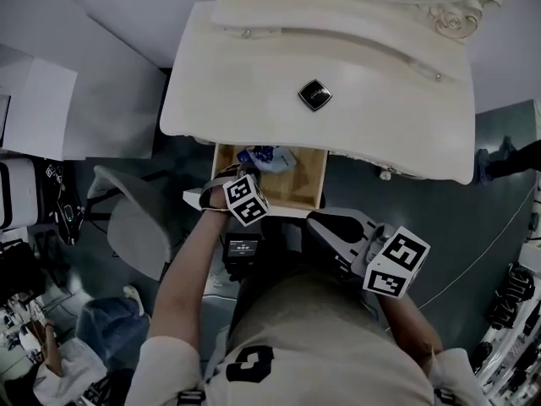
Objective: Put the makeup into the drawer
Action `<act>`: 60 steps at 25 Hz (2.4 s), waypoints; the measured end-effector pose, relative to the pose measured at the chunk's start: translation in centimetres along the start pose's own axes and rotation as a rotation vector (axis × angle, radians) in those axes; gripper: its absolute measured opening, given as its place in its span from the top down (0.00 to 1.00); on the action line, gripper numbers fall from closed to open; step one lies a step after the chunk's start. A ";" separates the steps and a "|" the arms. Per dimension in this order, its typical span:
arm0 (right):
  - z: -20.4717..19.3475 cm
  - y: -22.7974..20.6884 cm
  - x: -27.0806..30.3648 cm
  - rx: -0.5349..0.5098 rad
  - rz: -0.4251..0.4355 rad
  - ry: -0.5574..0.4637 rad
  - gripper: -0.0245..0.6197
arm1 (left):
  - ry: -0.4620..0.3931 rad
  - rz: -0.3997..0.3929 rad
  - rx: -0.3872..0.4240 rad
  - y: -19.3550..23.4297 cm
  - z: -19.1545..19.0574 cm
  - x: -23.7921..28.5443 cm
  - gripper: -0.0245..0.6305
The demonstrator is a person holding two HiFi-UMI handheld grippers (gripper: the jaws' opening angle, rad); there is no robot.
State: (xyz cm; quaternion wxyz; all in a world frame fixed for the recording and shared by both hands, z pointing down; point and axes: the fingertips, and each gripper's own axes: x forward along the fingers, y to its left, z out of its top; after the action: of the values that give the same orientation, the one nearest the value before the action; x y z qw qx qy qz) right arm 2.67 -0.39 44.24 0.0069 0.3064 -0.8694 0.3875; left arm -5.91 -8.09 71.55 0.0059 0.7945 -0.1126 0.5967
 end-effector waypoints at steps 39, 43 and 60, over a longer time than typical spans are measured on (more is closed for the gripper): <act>-2.7 9.5 2.9 -0.163 -0.050 -0.048 0.92 | -0.908 0.041 -0.452 -3.2 4.8 -29.5 0.88; -3.3 9.7 2.4 -0.158 -0.080 -0.057 0.92 | -0.931 0.026 -0.409 -4.2 5.3 -30.2 0.88; 2.5 3.1 -0.2 -0.137 -0.081 -0.073 0.92 | -0.874 0.047 -0.421 -2.1 9.1 -29.2 0.88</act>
State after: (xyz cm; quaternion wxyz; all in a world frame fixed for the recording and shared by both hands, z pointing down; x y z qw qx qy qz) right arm 1.75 -0.34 40.39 0.0120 0.3541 -0.8805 0.3149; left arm -4.57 -2.37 41.49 0.1053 0.9495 -0.2407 0.1713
